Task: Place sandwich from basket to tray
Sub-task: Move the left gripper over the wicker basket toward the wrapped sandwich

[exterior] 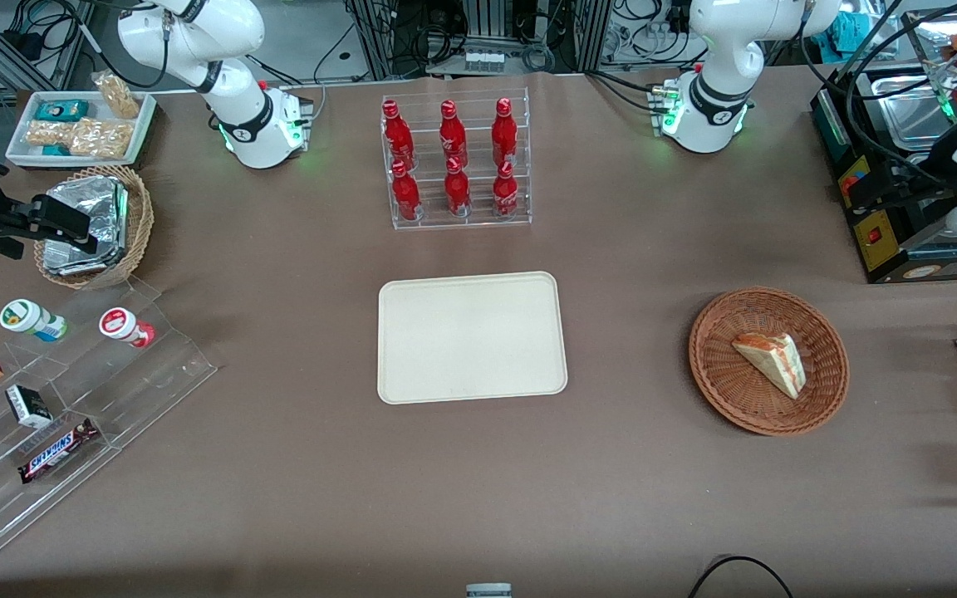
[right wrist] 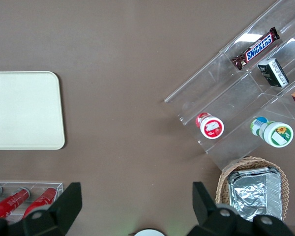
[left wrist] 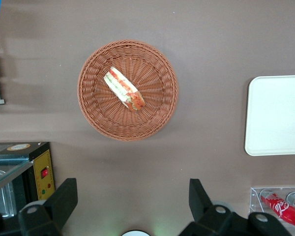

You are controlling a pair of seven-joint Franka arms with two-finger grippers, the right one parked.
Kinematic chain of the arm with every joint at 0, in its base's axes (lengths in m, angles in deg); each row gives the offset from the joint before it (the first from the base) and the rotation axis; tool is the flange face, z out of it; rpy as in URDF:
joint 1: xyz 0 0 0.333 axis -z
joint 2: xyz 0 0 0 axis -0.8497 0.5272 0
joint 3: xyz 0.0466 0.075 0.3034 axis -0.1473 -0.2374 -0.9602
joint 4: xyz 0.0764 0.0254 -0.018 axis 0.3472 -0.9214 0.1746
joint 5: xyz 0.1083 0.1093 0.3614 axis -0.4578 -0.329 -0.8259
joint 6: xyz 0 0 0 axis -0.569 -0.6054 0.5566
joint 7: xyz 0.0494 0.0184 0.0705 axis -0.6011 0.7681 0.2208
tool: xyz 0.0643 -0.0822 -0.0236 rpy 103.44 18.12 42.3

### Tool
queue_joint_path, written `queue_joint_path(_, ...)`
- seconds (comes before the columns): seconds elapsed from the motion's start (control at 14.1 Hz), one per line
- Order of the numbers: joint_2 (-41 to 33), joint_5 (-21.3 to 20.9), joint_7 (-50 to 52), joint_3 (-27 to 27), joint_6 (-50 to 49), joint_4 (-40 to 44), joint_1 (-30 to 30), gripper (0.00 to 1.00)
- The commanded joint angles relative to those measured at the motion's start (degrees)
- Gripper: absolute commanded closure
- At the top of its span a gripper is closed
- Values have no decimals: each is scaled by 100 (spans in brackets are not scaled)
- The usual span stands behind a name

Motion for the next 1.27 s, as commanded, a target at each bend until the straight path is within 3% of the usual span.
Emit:
queue_joint_path(0.0,84,-75,103,33,14,99,-39,0)
queue_joint_path(0.64,84,-67,120,42,-56,-138,-39,0)
queue_joint_path(0.85,163,-67,129,33,84,-612,-39,0)
queue_joint_path(1.2,690,-84,138,16,1514,-1587,-285,0)
